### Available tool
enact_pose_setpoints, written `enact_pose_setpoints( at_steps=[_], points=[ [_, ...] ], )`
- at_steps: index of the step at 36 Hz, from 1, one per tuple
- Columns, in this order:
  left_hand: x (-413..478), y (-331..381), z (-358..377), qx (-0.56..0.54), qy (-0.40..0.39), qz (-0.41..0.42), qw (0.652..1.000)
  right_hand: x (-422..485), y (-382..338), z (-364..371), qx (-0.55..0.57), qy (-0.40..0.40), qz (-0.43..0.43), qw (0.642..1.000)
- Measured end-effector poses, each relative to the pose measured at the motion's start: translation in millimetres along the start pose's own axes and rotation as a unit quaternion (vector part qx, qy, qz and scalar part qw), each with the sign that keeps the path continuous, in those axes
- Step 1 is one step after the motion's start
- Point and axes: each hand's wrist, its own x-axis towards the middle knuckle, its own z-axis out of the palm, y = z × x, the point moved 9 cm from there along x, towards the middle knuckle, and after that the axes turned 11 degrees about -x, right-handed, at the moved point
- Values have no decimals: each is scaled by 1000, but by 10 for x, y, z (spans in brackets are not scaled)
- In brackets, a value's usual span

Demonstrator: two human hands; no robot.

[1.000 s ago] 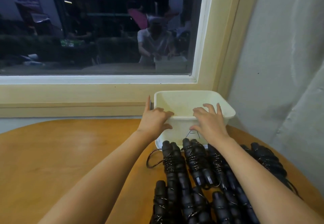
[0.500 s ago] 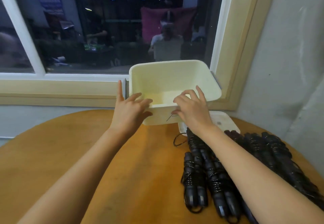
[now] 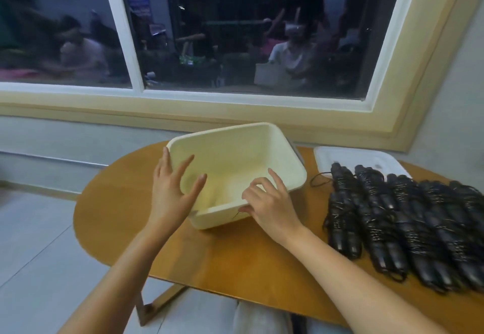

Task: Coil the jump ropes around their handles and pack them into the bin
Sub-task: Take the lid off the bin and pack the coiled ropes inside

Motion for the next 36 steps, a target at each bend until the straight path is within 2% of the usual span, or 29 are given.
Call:
enact_pose_setpoints(
  at_steps=[7, 12, 14, 16, 18, 20, 22, 24, 31, 36],
  points=[
    [-123, -94, 88, -1, 51, -33, 998, -177, 52, 78, 26, 29, -15, 999],
    [-114, -4, 149, 4, 65, -48, 997, -216, 194, -8, 99, 33, -30, 994],
    [-87, 9, 148, 10, 63, -42, 997, -268, 326, -120, 80, 26, 6, 996],
    [-69, 11, 143, 8, 65, -42, 997, -389, 580, -264, 18, 11, 96, 995],
    [-64, 8, 152, 3, 68, -45, 997, -604, 951, -314, -53, -60, 227, 971],
    [-59, 0, 176, 1, 70, -45, 997, -910, 1270, -238, -113, -184, 331, 918],
    [-46, -11, 213, -7, 71, -39, 997, -1167, 1407, -163, -168, -294, 362, 869],
    [-27, -15, 259, -13, 70, -33, 997, -1304, 1394, -114, -198, -352, 347, 846],
    [43, -34, 333, -13, 58, -30, 998, -1400, 1271, 21, -241, -428, 343, 801],
    [83, -91, 342, -18, 50, -42, 998, -1384, 1300, 17, -184, -419, 374, 807]
  ],
)
